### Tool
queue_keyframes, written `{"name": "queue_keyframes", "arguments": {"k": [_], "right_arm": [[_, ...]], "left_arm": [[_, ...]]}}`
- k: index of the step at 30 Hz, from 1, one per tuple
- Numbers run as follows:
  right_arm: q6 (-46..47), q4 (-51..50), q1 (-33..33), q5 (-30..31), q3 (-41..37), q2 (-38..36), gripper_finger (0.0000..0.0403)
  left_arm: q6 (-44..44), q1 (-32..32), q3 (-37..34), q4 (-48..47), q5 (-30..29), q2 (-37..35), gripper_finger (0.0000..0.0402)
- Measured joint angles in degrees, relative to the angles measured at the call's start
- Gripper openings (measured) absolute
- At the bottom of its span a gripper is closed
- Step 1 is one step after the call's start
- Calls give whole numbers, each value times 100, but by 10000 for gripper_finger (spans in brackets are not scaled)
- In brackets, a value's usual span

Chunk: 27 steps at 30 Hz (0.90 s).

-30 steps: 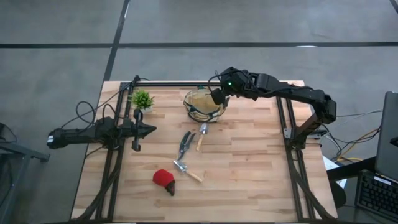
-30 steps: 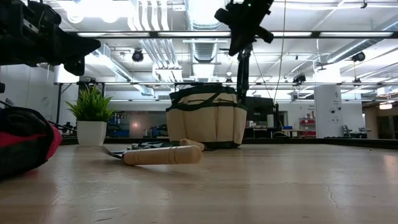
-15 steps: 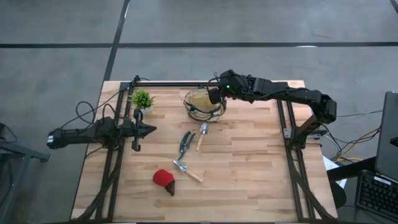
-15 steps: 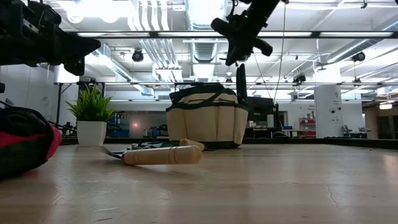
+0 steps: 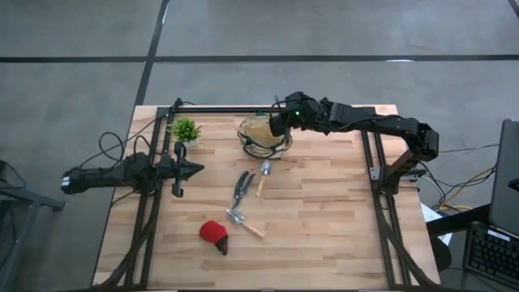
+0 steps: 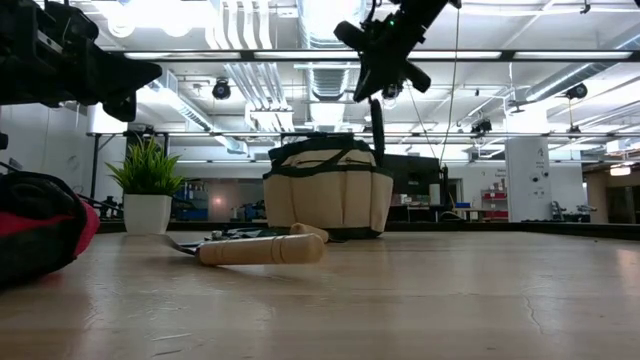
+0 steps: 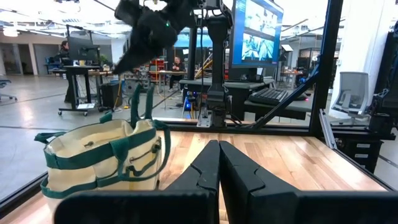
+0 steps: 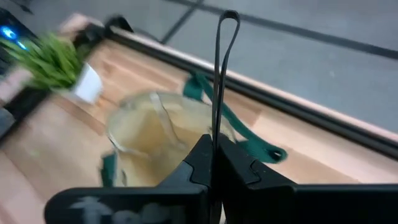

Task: Pick & Place Garden tools in Gardening bag
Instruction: Put the bottom green shear scissors into the brown gardening bag

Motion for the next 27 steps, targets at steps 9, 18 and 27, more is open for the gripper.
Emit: {"name": "queue_keyframes", "arguments": {"k": [9,18,27], "right_arm": [[294,-2,2,-78,-354,135,8],[171,721,4,-1105,-370,132,8],[239,-691,104,-158,-283,-42,8]], "left_arm": [[0,-1,-1,2,0,2,10],[0,0,1,1,-1,2,10],[0,-2,-1,0,0,0,10]]}}
